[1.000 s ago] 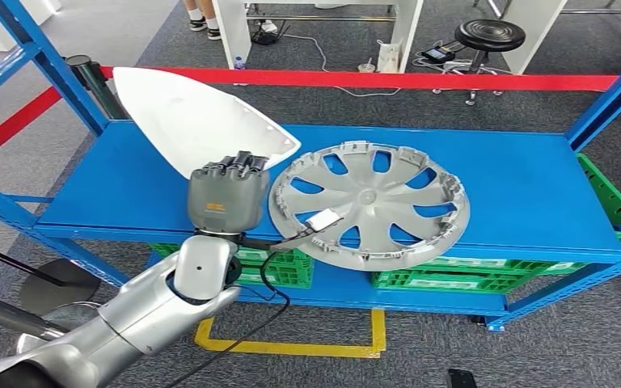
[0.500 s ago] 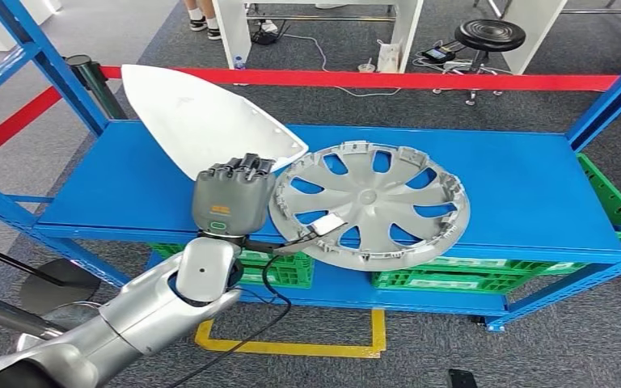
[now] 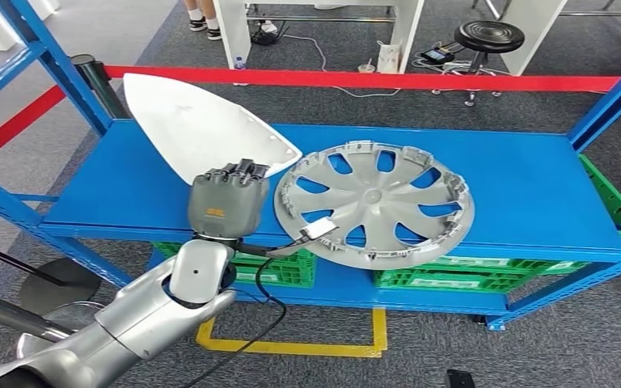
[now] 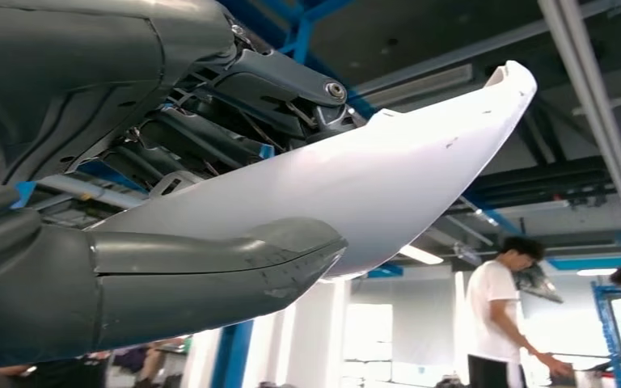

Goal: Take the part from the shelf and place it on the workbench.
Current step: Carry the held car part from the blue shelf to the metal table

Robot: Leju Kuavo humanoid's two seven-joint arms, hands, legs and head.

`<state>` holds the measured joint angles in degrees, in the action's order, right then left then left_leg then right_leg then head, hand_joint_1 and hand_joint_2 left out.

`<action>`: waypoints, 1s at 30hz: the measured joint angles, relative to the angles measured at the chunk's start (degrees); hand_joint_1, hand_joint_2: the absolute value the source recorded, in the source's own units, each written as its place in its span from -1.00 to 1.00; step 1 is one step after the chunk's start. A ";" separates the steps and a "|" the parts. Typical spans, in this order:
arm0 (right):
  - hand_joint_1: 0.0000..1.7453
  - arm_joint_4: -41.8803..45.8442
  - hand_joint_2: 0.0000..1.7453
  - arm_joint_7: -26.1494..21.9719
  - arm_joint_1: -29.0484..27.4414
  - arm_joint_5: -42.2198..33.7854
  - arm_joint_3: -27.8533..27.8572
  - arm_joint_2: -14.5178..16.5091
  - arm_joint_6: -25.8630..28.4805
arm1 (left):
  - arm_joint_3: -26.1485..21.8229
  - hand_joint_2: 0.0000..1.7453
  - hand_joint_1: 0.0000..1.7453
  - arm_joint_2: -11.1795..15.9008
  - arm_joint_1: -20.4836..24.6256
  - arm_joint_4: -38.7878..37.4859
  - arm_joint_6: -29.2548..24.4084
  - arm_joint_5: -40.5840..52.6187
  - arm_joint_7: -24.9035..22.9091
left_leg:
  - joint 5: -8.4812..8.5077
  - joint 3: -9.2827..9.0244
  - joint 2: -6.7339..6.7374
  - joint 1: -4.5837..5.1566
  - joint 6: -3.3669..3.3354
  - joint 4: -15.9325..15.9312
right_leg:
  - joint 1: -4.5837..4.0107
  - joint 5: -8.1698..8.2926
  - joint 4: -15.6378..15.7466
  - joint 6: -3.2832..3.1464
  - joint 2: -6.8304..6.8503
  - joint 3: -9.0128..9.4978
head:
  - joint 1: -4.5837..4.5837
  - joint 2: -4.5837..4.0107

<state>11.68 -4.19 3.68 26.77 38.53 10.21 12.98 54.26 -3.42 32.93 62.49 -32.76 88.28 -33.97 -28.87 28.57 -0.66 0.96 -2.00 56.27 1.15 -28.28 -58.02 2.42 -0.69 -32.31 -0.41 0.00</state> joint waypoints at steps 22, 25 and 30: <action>-1.00 -0.11 -1.00 -0.07 0.29 0.81 1.40 0.17 0.00 | -6.47 1.00 1.00 -0.94 -3.40 -1.46 -0.03 0.00 4.15 | -8.43 7.78 0.42 -0.69 2.61 17.23 | -0.06 2.05 -1.20 -2.33 0.54 -3.35 | -0.03 0.00; -1.00 -0.12 -1.00 -0.05 0.29 1.00 1.48 0.23 0.00 | -7.09 1.00 1.00 -0.94 -3.63 -1.50 -0.04 0.00 4.35 | -3.36 1.79 0.40 -0.32 1.07 6.93 | -0.60 2.89 -1.18 -2.24 0.46 -3.92 | 0.02 0.00; -1.00 -0.14 -1.00 -0.04 0.34 1.38 1.52 0.43 0.00 | -8.37 1.00 1.00 -0.56 -4.12 -1.46 -0.11 0.00 4.98 | -1.01 -0.76 0.40 0.21 0.27 0.21 | -0.38 4.61 -0.62 -0.79 0.52 -4.53 | 0.00 0.00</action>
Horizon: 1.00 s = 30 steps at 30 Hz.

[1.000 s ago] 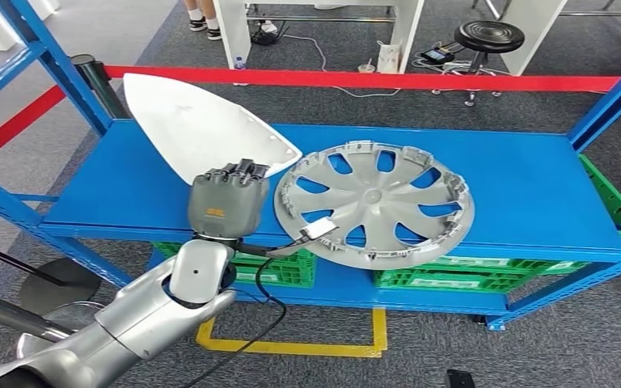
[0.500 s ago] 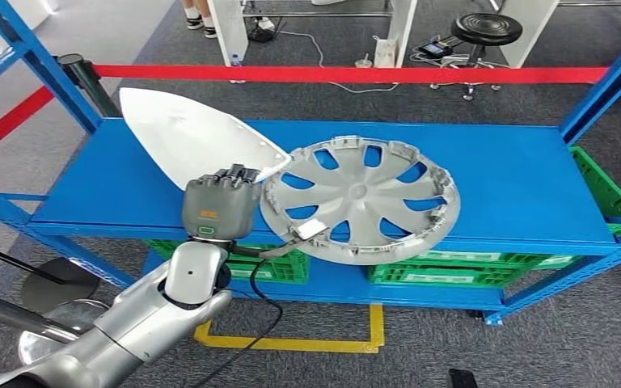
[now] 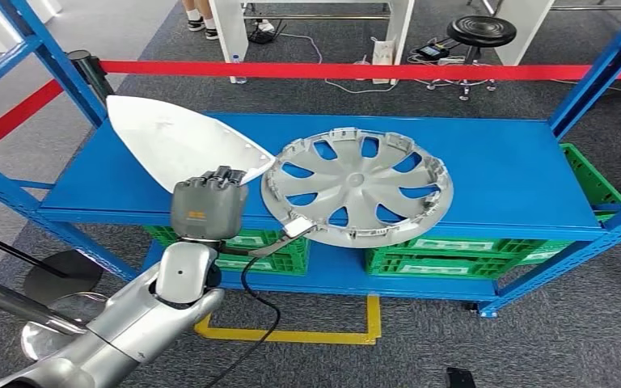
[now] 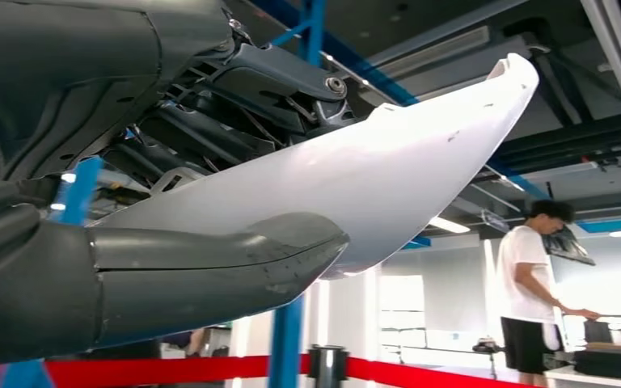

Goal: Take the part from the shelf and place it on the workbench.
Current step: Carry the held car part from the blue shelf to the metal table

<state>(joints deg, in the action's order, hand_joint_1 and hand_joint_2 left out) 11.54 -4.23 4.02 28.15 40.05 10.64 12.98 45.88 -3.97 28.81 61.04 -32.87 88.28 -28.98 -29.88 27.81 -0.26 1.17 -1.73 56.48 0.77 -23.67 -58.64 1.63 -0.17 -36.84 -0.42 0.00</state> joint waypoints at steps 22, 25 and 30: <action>-1.00 -0.04 -1.00 0.87 0.53 2.66 0.21 0.09 0.03 | -9.53 1.00 1.00 3.10 -4.78 -0.25 -3.82 0.00 5.37 | -3.99 12.32 0.32 -1.02 3.14 17.09 | 0.23 -2.52 1.58 -1.86 0.37 3.26 | -0.03 0.00; -1.00 -0.04 -1.00 0.60 0.61 2.67 0.21 0.10 -0.26 | -10.48 1.00 1.00 3.41 -5.21 -0.28 -3.95 0.00 5.56 | 0.33 6.77 0.28 -1.03 2.60 12.29 | 0.11 -0.80 1.19 -1.62 0.37 0.82 | -0.04 0.00; -1.00 -0.05 -1.00 0.40 0.67 2.72 0.22 0.16 -0.57 | -11.58 1.00 1.00 3.56 -5.24 -0.29 -4.44 0.00 6.21 | -0.75 -1.82 0.27 -0.51 1.03 -1.76 | -0.02 2.19 1.59 -0.25 0.30 -0.77 | 0.03 0.00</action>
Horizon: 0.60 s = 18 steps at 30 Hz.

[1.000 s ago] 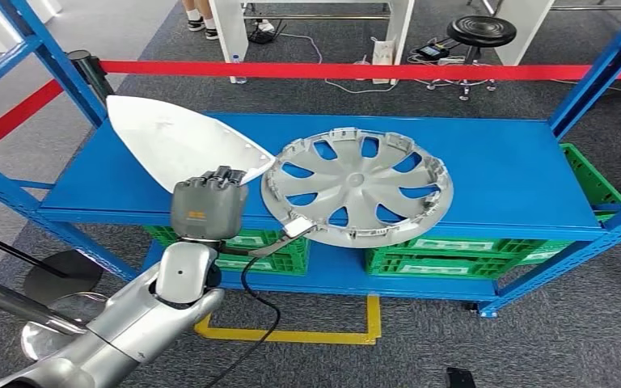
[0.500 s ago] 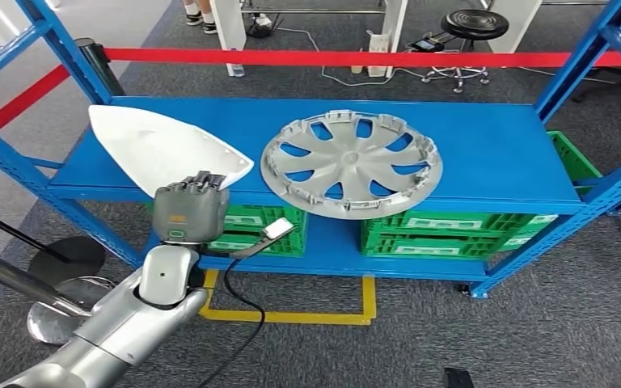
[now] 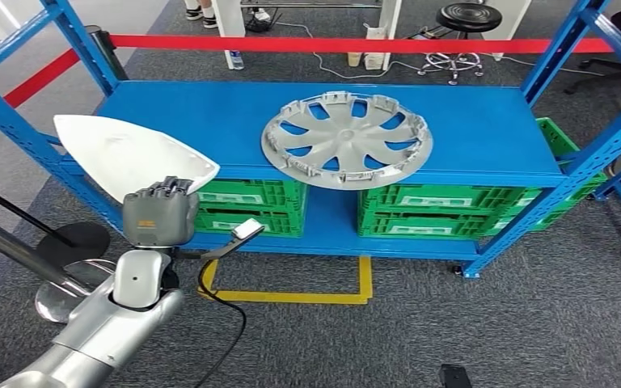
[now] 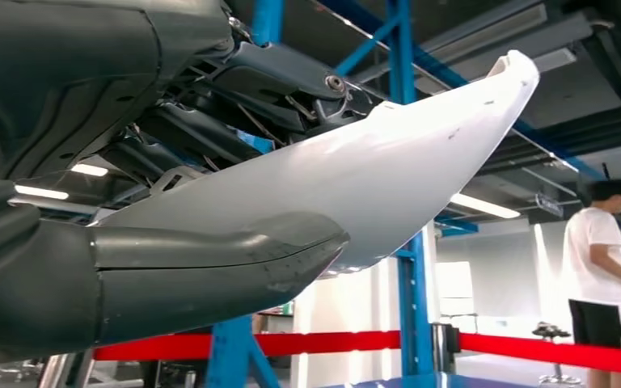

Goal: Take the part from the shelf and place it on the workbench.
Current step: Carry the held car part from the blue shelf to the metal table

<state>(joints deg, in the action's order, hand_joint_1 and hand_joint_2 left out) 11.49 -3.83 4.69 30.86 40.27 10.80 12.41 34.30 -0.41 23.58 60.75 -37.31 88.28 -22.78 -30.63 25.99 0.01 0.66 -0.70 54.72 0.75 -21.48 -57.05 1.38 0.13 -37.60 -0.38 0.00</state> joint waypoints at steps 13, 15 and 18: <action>-1.00 -0.10 -1.00 -0.05 0.14 0.04 0.01 -0.02 -0.04 | -0.68 1.00 1.00 0.10 -0.63 -0.14 -0.19 0.00 0.09 | 8.04 10.08 0.41 0.36 -0.78 1.63 | -0.29 -8.95 -1.09 0.51 -0.06 10.10 | 0.27 0.00; -1.00 -0.10 -1.00 -0.23 0.19 0.18 -0.01 -0.02 -0.02 | -0.75 1.00 1.00 0.11 -0.72 -0.15 -0.28 0.00 0.18 | 9.08 10.48 0.45 0.31 -0.15 1.78 | -0.46 -9.89 1.70 0.05 -0.10 11.30 | 0.21 0.00; -1.00 -0.19 -1.00 -0.46 0.14 0.58 0.01 -0.02 0.08 | -1.60 1.00 1.00 0.30 -1.22 -0.17 -0.68 0.00 1.01 | 6.26 11.64 0.24 0.08 0.97 3.79 | -0.16 -8.01 1.75 -1.42 0.15 9.62 | 0.17 0.00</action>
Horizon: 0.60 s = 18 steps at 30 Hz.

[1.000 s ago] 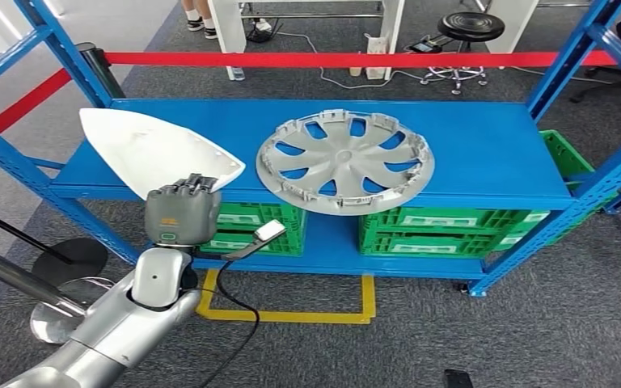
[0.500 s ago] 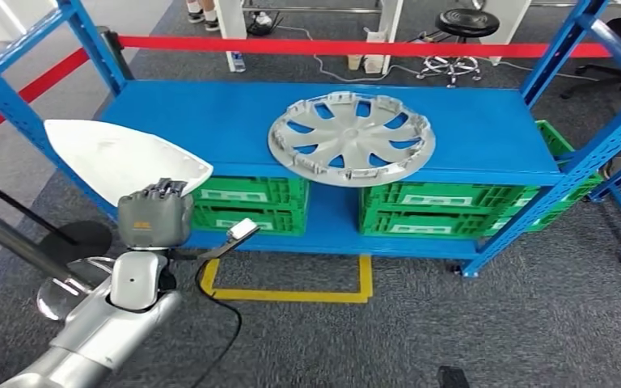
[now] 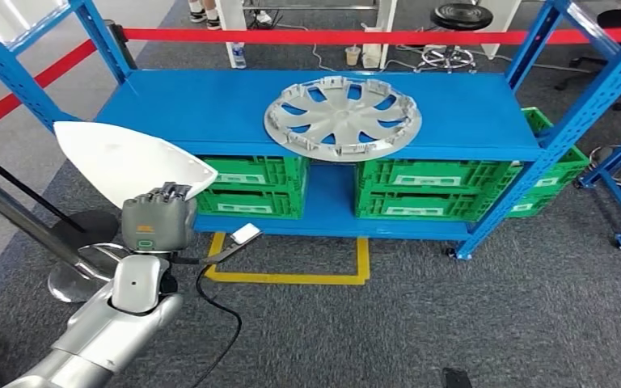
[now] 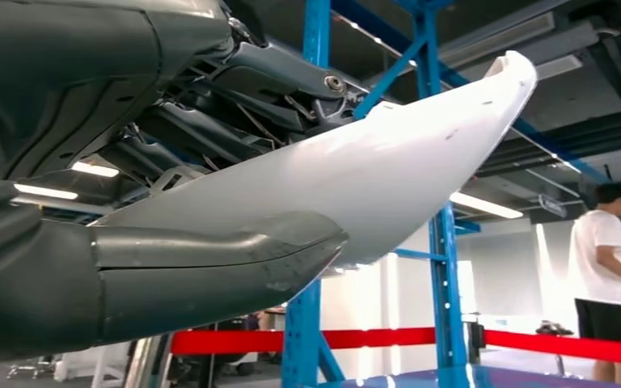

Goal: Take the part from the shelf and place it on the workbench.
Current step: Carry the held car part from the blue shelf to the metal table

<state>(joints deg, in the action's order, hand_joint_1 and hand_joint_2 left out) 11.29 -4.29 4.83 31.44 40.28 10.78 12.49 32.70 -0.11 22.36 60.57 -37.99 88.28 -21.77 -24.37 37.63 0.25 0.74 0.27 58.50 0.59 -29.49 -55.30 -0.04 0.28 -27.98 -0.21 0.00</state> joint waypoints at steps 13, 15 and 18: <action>-1.00 -0.02 -1.00 1.08 -0.05 1.58 -0.02 -0.07 0.45 | -4.44 1.00 1.00 -0.37 -1.51 -0.27 -0.93 0.00 4.04 | -5.36 -10.85 -0.08 -0.95 -0.35 -3.06 | 0.04 7.45 -1.59 1.62 -0.03 -8.81 | -0.27 0.00; -1.00 -0.03 -1.00 1.08 -0.24 1.61 -0.02 -0.07 0.45 | -4.66 1.00 1.00 -0.54 -1.69 -0.27 -1.02 0.00 4.23 | -4.03 -9.69 0.14 -0.99 -1.34 -3.32 | 0.22 5.65 -2.58 2.19 -0.07 -9.81 | -0.19 0.00; -1.00 -0.02 -1.00 1.00 -0.34 1.81 -0.03 -0.07 0.45 | -5.04 1.00 1.00 -0.78 -2.00 -0.27 -1.09 0.00 5.03 | -1.87 -7.15 0.30 -0.81 -2.20 -3.37 | 0.25 -2.65 -12.36 2.59 -0.14 -12.90 | 0.10 0.00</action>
<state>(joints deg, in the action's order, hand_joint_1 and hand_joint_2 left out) 11.27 -3.29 4.49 33.26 40.25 10.71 12.94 27.66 -0.89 20.35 60.30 -39.08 88.28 -16.74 -26.24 30.48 0.55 -0.07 -1.93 55.13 0.84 -32.14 -67.66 2.55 0.14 -40.89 -0.11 0.00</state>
